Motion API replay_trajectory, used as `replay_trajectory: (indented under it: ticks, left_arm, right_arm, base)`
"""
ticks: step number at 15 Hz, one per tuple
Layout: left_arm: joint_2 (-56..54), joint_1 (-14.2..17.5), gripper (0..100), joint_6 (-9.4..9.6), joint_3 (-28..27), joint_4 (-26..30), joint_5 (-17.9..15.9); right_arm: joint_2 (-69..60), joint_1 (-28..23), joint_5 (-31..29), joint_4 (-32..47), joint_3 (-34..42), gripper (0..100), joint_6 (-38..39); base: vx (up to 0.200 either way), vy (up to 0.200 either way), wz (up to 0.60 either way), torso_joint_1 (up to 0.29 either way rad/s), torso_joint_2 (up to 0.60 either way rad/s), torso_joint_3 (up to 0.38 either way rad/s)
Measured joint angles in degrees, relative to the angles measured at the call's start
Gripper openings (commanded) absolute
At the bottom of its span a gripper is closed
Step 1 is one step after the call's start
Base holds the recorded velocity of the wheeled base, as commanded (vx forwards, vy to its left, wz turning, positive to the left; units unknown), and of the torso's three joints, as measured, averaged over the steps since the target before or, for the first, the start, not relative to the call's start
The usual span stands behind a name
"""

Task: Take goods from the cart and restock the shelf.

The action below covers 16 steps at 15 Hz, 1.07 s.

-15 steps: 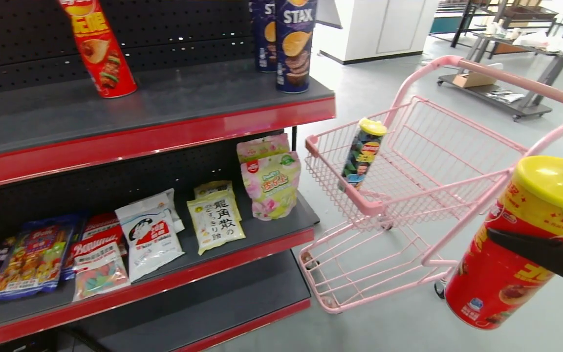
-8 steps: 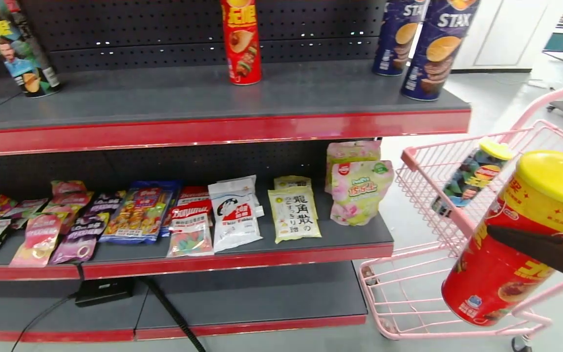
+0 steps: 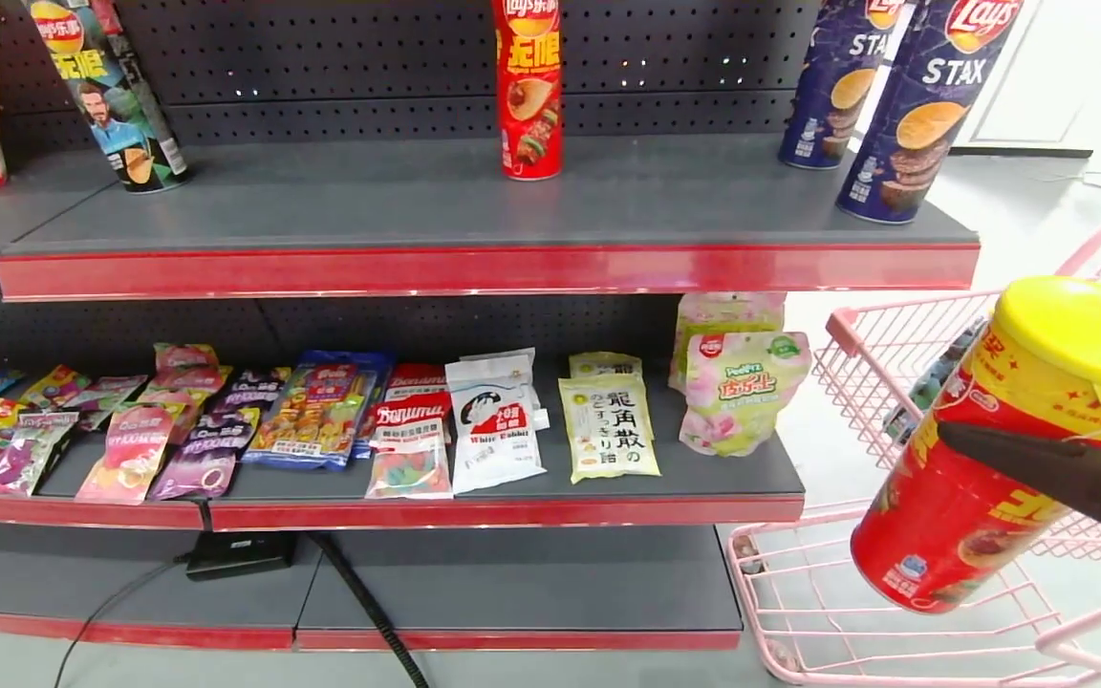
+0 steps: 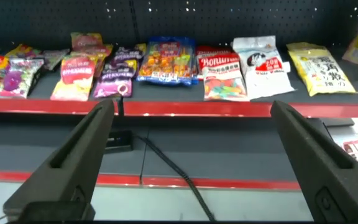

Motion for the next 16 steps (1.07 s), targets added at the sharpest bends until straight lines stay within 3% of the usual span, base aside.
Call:
replay_trajectory:
  ticks: [16]
  left_arm:
    - [0.0, 0.0, 100, -0.01, 0.0, 0.0, 0.0]
  right_arm:
    - [1.8, 0.0, 1.5, 0.0, -4.1, 0, -0.2]
  base:
    - [0.0, 0.0, 0.0, 0.178, -0.52, -0.341]
